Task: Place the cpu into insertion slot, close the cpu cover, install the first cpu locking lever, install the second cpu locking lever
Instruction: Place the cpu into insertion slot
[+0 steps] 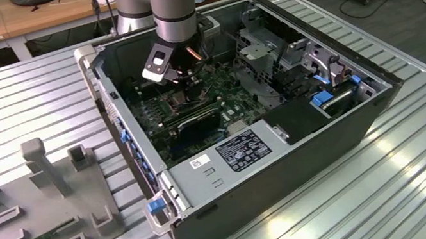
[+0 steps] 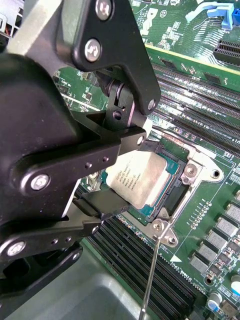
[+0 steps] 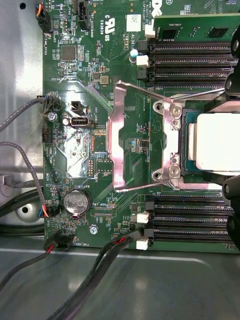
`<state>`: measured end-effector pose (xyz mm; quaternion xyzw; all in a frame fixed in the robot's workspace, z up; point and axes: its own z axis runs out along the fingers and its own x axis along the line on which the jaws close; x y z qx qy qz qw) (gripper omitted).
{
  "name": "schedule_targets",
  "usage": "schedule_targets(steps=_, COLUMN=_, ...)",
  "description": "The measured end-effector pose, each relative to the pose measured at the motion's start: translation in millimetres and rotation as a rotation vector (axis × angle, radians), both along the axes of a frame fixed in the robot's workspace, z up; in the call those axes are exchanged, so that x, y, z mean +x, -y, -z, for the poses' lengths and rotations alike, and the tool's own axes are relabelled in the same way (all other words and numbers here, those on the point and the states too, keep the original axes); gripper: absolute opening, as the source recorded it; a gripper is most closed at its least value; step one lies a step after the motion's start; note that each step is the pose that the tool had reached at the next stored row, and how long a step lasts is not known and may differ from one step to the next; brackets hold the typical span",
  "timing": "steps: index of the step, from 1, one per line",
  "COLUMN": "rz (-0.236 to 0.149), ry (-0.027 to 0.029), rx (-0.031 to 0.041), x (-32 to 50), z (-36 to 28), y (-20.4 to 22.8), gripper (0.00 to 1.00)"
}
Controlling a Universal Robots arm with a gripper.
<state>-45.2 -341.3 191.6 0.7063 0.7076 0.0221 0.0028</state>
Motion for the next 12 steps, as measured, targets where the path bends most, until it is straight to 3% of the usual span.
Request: schedule_targets(steps=12, rz=0.000, ry=-0.0001, rx=-0.0001, x=0.0, z=0.5, y=0.0, gripper=0.54)
